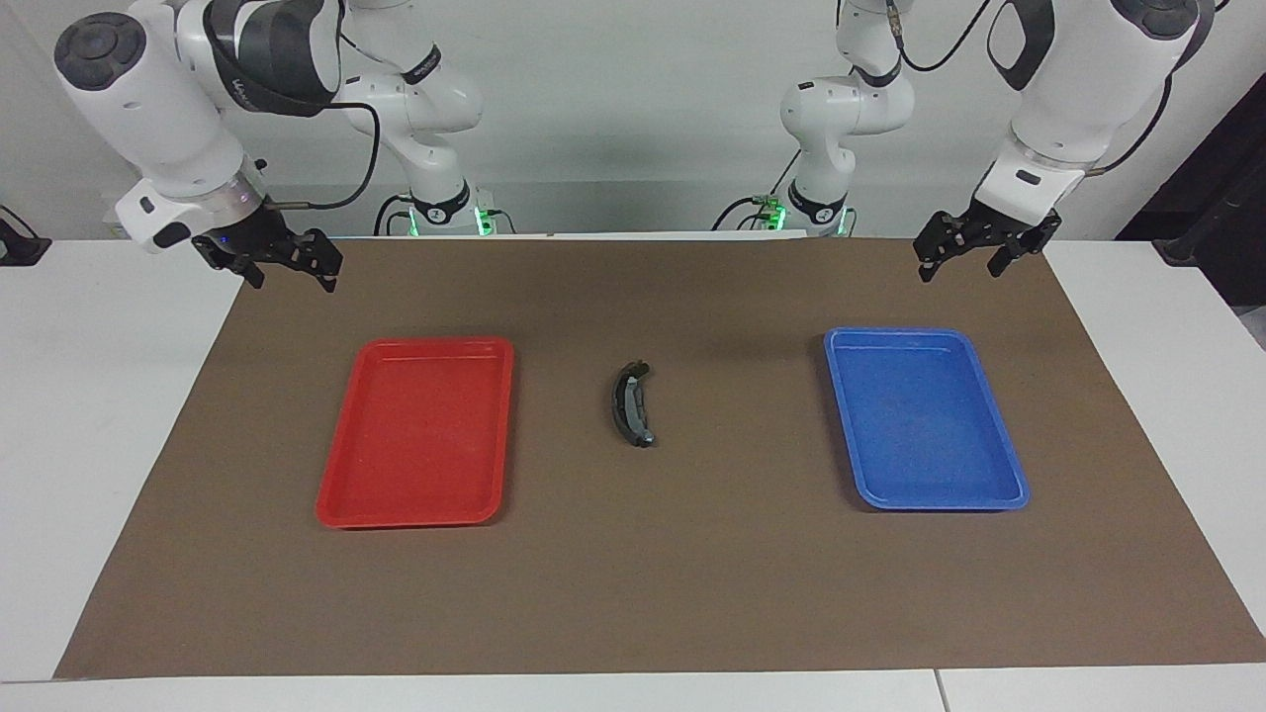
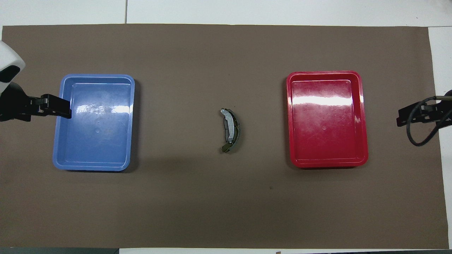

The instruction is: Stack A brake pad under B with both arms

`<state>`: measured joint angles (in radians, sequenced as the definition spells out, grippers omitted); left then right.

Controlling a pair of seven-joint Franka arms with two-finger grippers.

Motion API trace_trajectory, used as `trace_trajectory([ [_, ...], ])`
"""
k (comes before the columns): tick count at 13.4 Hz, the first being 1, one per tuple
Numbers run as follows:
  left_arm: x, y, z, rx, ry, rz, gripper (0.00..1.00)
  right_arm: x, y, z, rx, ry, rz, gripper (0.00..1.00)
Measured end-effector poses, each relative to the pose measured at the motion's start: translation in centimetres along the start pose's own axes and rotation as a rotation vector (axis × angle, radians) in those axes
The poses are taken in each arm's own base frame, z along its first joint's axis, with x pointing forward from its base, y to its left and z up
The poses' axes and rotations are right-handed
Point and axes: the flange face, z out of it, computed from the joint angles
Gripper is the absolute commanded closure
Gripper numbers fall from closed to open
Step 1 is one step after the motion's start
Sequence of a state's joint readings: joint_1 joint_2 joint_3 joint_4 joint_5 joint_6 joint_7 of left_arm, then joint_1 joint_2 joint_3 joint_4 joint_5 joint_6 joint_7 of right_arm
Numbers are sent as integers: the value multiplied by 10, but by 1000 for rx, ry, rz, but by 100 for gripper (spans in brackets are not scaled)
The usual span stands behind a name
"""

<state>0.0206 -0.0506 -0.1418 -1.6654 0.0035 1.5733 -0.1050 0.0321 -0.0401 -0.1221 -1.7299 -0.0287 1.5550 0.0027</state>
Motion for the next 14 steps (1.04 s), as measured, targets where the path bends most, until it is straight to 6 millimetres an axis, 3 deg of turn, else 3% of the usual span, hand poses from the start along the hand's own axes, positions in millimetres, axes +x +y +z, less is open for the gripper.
trace_trajectory([
  [6,0,0,0,0,0,0,1,-11,8,-15,6,23,7,0],
  [14,0,0,0,0,0,1,1,-16,6,-20,7,28,3,0],
])
